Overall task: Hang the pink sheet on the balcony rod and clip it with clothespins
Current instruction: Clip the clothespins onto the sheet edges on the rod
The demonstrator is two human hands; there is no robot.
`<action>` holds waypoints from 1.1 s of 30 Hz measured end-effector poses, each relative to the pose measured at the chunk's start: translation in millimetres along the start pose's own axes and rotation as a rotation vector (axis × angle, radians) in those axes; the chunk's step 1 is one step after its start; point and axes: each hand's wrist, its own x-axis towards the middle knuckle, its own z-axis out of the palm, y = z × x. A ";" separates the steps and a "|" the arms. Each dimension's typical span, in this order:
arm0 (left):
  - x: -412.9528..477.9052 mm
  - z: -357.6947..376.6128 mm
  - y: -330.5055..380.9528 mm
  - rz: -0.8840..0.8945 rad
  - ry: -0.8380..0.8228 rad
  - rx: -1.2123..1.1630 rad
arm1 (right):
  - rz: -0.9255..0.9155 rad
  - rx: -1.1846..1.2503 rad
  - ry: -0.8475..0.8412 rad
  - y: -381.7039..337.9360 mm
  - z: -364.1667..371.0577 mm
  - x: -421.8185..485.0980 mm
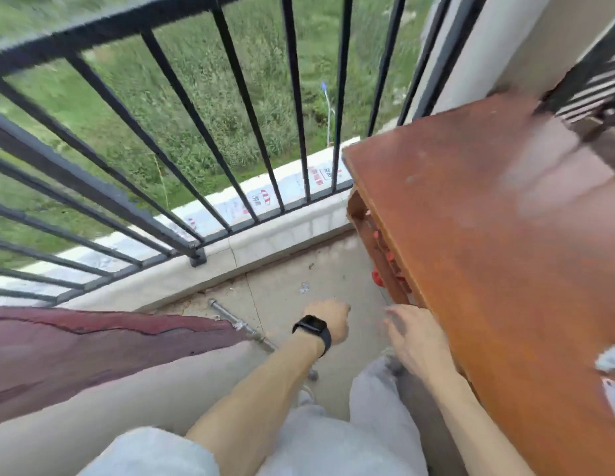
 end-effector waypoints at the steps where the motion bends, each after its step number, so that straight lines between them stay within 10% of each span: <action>1: -5.2 -6.3 19.1 0.049 0.030 0.020 | 0.027 0.003 0.071 5.0 -15.8 -20.4; 16: 3.1 -16.2 316.2 0.542 0.068 0.278 | 0.582 0.066 0.370 181.4 -120.2 -203.4; 33: 143.2 55.7 480.3 0.280 0.018 0.151 | 0.810 0.102 -0.008 360.5 -120.6 -144.7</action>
